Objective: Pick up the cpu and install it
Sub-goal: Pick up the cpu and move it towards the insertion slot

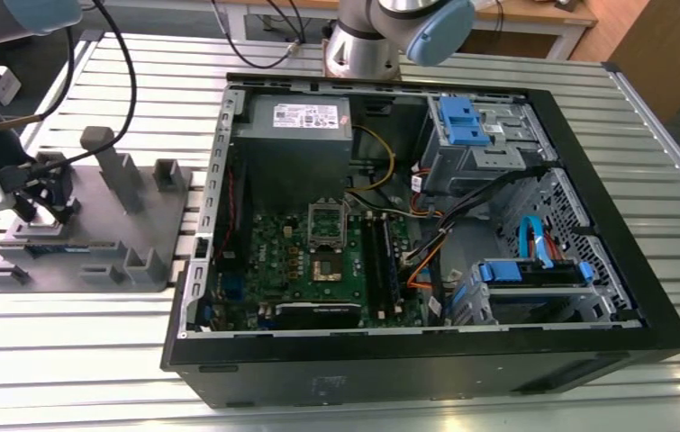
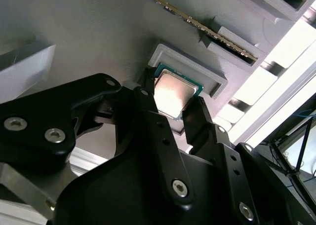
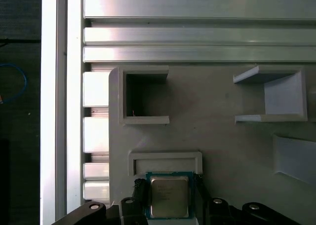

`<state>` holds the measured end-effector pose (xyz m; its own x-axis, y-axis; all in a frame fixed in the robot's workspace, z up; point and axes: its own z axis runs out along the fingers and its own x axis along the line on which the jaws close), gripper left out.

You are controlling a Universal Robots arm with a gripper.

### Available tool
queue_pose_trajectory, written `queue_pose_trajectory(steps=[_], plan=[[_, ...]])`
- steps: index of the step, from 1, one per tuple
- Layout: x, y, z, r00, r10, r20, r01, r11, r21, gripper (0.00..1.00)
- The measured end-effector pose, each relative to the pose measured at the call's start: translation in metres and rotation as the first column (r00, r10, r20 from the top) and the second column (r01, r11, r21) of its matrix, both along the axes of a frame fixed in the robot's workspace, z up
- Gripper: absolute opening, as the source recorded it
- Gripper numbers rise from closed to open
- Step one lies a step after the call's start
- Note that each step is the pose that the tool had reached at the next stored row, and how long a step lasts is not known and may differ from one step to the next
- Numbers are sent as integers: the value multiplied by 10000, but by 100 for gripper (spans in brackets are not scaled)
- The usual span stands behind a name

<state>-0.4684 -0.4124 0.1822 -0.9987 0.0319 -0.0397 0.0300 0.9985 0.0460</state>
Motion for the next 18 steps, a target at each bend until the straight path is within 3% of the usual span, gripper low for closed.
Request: queue_pose_trajectory(steps=[10,12,18], plan=[[0,0,37,10000,0,2,0,10000,3,47],[-27,1,40,10000,0,0,0,9983,578,47],[-27,1,116,10000,0,-6,1,9983,580,47]])
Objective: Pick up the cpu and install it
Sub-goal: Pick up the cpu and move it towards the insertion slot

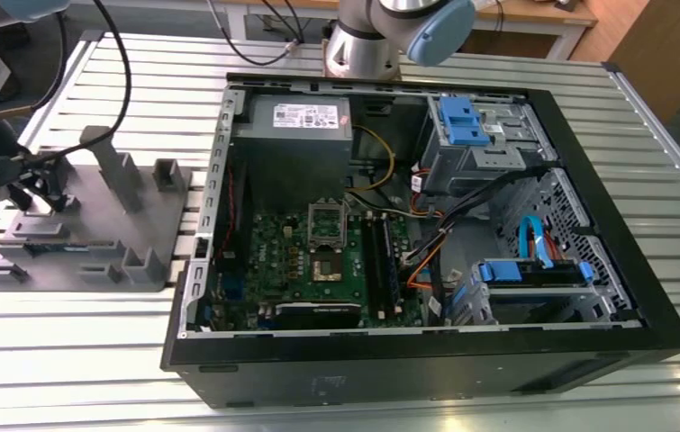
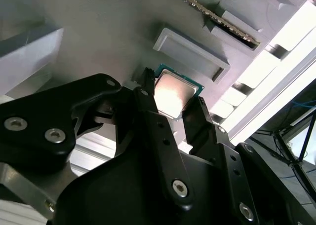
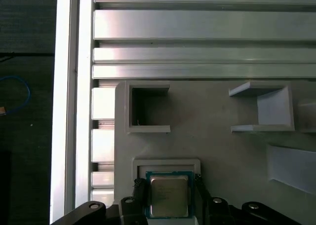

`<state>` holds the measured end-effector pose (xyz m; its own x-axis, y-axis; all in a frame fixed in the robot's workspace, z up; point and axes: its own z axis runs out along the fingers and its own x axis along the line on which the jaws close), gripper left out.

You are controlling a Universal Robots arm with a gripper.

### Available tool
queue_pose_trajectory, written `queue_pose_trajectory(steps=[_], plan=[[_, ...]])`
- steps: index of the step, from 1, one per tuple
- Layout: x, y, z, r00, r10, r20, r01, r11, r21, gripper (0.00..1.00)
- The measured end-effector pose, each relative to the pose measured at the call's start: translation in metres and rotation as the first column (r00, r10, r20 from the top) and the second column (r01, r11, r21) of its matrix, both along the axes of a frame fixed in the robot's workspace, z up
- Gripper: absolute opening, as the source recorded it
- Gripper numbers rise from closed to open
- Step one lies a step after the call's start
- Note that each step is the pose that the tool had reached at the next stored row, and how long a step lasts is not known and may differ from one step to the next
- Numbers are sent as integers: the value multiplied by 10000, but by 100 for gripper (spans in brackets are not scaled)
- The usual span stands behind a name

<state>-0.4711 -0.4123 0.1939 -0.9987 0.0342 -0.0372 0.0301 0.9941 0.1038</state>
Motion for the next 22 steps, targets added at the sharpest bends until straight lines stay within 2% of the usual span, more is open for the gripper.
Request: queue_pose_trajectory(steps=[7,8,11,12,18,22], plan=[[0,0,2,10000,1,-2,-1,10000,-11,47],[0,-1,3,10000,1,-2,-1,10000,-49,47],[0,0,2,10000,0,-2,0,9997,-247,47],[0,-1,1,10000,1,-1,-1,9996,-279,47],[0,0,5,10000,0,-3,0,9996,-285,47],[-1,0,36,10000,0,-3,0,9996,-286,47]])
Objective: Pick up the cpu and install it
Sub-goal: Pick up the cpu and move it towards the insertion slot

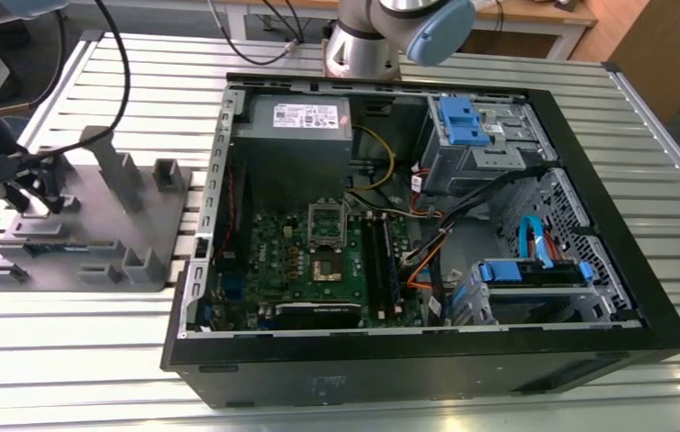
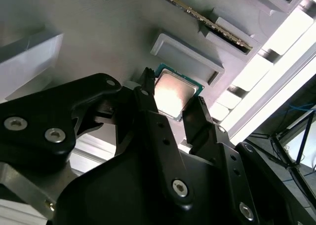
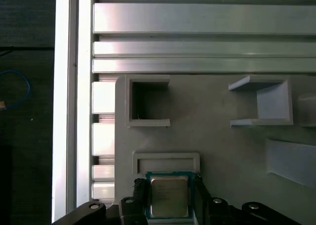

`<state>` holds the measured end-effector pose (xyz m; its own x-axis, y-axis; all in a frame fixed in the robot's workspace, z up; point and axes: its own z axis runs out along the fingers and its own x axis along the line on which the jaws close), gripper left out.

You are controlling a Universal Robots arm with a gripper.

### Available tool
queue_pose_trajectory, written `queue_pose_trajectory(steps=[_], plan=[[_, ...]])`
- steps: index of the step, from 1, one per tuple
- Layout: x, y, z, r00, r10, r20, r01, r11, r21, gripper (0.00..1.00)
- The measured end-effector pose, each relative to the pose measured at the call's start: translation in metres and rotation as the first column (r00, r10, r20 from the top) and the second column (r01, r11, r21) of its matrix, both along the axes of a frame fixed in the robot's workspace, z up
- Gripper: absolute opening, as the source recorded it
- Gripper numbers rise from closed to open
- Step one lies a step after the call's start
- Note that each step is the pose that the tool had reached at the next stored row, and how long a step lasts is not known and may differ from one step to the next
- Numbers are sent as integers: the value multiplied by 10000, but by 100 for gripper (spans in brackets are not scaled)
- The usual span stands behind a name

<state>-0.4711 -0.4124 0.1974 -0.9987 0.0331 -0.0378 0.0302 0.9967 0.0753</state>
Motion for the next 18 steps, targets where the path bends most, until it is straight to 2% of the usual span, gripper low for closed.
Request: queue_pose_trajectory(steps=[4,8,18], plan=[[0,0,68,10000,0,1,0,10000,0,47],[0,0,167,10000,0,2,0,10000,0,47],[0,0,468,10000,0,2,0,10000,1,47]])
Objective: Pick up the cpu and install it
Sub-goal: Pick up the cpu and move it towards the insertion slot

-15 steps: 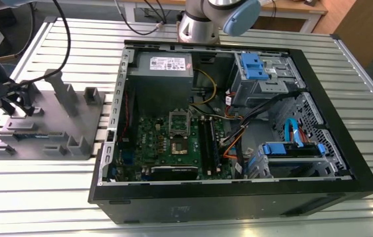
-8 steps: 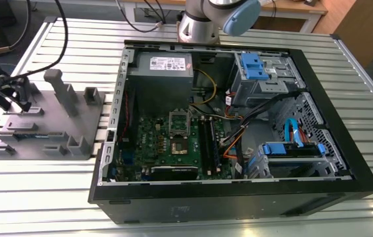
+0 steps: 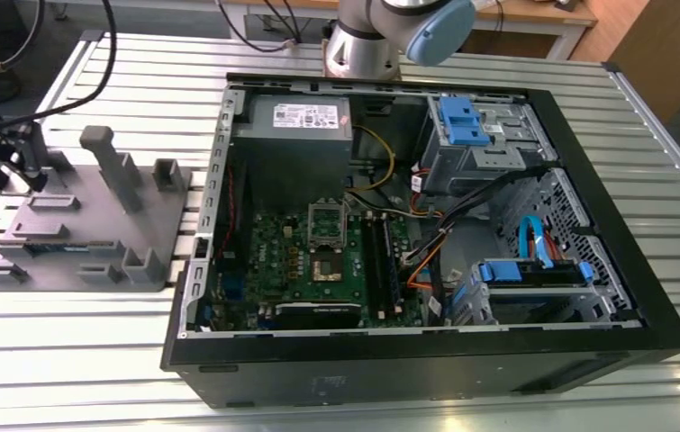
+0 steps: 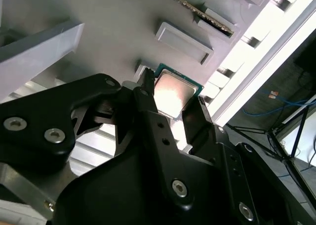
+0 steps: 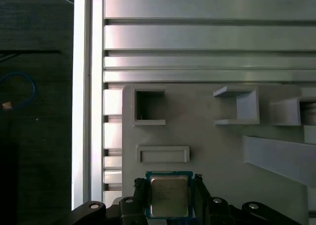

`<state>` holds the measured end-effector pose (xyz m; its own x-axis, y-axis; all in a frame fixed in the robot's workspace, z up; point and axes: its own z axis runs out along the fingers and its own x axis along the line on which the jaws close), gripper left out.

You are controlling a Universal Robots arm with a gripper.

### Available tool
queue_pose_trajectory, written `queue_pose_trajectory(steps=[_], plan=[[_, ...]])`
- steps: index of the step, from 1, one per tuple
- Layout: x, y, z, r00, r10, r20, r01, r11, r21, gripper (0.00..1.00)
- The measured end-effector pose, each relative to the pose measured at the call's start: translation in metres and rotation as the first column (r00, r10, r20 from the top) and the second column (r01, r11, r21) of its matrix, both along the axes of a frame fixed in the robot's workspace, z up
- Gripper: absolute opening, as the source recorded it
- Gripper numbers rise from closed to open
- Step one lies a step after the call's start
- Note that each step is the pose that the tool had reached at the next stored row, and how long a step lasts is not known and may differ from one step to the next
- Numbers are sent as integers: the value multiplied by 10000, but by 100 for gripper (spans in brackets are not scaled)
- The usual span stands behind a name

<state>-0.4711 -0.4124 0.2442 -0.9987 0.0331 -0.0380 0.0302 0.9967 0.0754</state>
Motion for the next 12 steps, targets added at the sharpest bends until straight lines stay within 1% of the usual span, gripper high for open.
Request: queue_pose_trajectory(steps=[3,5,8,10,12], plan=[[0,0,104,10000,0,0,0,10000,0,47],[0,0,153,10000,0,-1,0,10000,0,47],[1,0,158,10000,1,3,-1,10000,2,47],[0,0,247,10000,0,0,0,10000,0,47],[0,0,249,10000,0,0,0,10000,0,47]])
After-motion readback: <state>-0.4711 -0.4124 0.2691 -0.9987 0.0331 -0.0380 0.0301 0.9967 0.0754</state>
